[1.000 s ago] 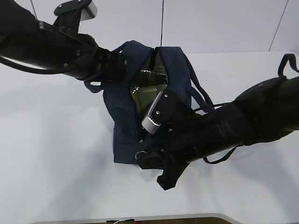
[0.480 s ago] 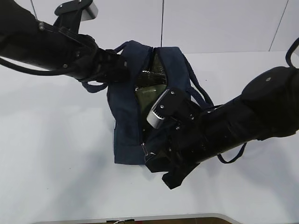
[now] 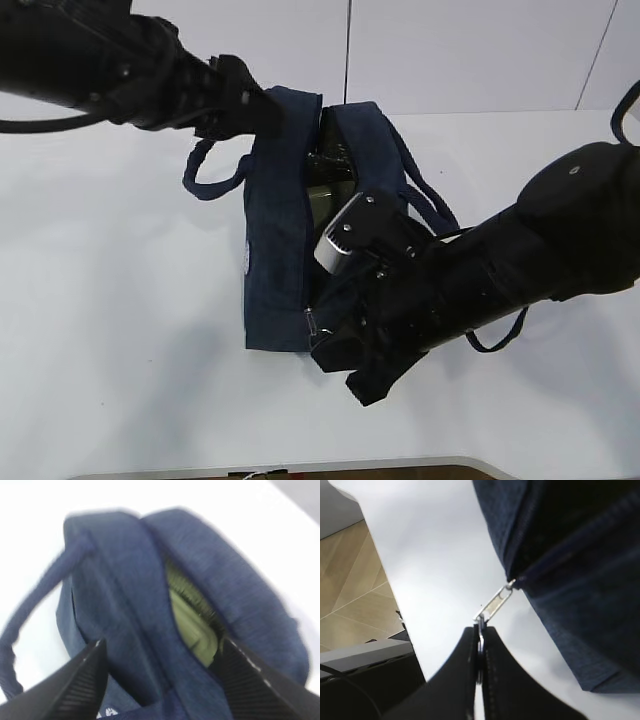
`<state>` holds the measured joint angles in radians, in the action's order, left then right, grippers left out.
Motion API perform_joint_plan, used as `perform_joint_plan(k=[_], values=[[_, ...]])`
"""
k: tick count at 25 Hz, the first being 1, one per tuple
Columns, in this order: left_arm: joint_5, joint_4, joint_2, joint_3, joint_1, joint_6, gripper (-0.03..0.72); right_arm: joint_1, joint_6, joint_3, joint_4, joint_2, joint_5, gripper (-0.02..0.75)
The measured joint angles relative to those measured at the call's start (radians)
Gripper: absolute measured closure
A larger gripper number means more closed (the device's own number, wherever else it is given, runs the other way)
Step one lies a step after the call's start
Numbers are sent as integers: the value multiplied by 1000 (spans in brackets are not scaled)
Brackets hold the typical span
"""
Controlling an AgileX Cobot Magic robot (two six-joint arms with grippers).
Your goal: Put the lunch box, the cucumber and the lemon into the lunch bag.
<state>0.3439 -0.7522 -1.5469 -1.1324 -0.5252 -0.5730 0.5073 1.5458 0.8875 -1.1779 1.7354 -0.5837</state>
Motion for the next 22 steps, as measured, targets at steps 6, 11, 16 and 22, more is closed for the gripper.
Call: perform_joint_plan(k=[6, 11, 16, 22], values=[[-1, -7, 108, 105, 0, -114, 165, 0, -26, 1, 2, 0, -14, 733], [-102, -68, 204, 303, 0, -188, 165, 0, -32, 2, 4, 0, -18, 733], [-140, -203, 236, 406, 0, -364, 165, 0, -34, 2, 8, 0, -18, 733], [0, -624, 186, 418, 0, -949, 165, 0, -34, 2, 10, 0, -18, 733]])
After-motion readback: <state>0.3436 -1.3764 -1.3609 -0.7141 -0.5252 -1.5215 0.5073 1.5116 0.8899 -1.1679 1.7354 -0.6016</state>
